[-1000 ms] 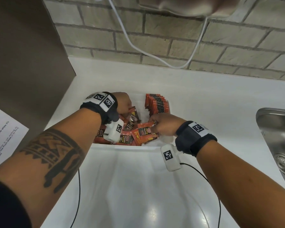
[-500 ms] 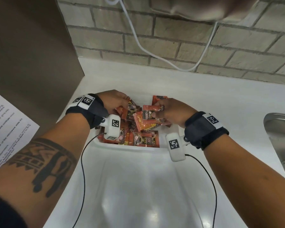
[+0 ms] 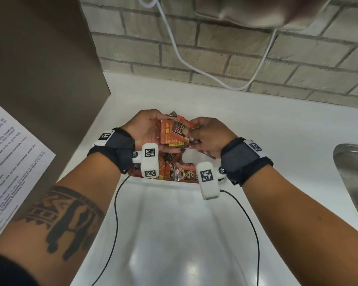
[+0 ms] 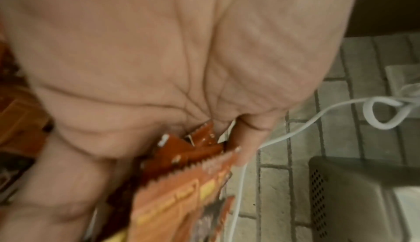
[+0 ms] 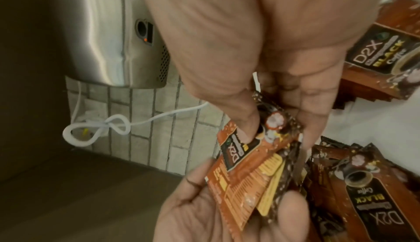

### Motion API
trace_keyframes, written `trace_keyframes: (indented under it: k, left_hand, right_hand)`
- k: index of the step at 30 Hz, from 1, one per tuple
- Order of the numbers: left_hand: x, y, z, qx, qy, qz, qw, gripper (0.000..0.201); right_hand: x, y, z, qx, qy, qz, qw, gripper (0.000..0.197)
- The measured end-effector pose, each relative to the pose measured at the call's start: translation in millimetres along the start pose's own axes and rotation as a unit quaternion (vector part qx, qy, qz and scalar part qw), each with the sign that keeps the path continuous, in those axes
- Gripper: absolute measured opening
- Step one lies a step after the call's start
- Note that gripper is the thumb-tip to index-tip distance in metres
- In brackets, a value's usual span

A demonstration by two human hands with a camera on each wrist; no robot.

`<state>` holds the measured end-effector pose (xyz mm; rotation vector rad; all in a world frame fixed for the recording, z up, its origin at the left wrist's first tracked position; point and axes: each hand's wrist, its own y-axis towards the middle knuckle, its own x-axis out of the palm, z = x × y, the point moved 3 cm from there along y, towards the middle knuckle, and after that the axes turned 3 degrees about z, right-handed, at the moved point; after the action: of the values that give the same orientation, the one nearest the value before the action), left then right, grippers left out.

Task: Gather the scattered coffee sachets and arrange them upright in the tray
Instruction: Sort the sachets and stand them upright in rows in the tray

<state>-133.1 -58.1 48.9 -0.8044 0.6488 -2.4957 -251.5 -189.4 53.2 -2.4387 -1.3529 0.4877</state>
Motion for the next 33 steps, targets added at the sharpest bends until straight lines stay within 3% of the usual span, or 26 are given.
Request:
trace_keyframes:
  k: [2, 7, 9, 10, 12, 14, 19, 28, 30, 33]
  left_hand:
    - [7, -2, -3, 0.004, 0.000, -0.020, 1.000, 0.041]
    - [2, 0, -12, 0.062, 0.067, 0.041, 0.995, 0.039]
    - [-6, -1, -14, 0.075, 0.057, 0.048, 0.994, 0.037]
    - [-9, -2, -14, 0.077, 0.057, 0.056, 0.994, 0.036]
    - [-14, -2, -16, 0.078, 0.068, 0.073, 0.992, 0.036]
    - [-15, -2, -18, 0.077, 0.082, 0.081, 0.990, 0.036]
    - [-11, 0, -22, 0.076, 0.108, 0.075, 0.988, 0.034]
    - [-19, 0, -22, 0.065, 0.053, 0.053, 0.995, 0.040]
    - [-20, -2, -23, 0.065, 0.037, 0.039, 0.996, 0.042]
    - [-21, -4, -23, 0.083, 0.029, 0.030, 0.996, 0.043]
  right_hand:
    - [3, 0, -3, -0.017, -0.027, 0.025, 0.999, 0.029]
    - [3, -9, -6, -0.021, -0.045, 0.042, 0.998, 0.045]
    - [-3, -12, -1, -0.024, -0.158, 0.060, 0.985, 0.047]
    - [-5, -14, 3, -0.033, -0.250, 0.053, 0.966, 0.046]
    - [-1, -17, 17, -0.047, -0.455, 0.004, 0.889, 0.045]
    - [6, -20, 32, -0.054, -0.558, -0.036, 0.827, 0.047]
    - [20, -18, 51, -0.035, -0.609, -0.056, 0.791, 0.048]
    - [15, -22, 37, -0.033, -0.625, -0.081, 0.776, 0.036]
    - [8, -25, 27, -0.031, -0.608, -0.085, 0.789, 0.027]
    - [-8, -28, 1, -0.034, -0.540, -0.063, 0.838, 0.002]
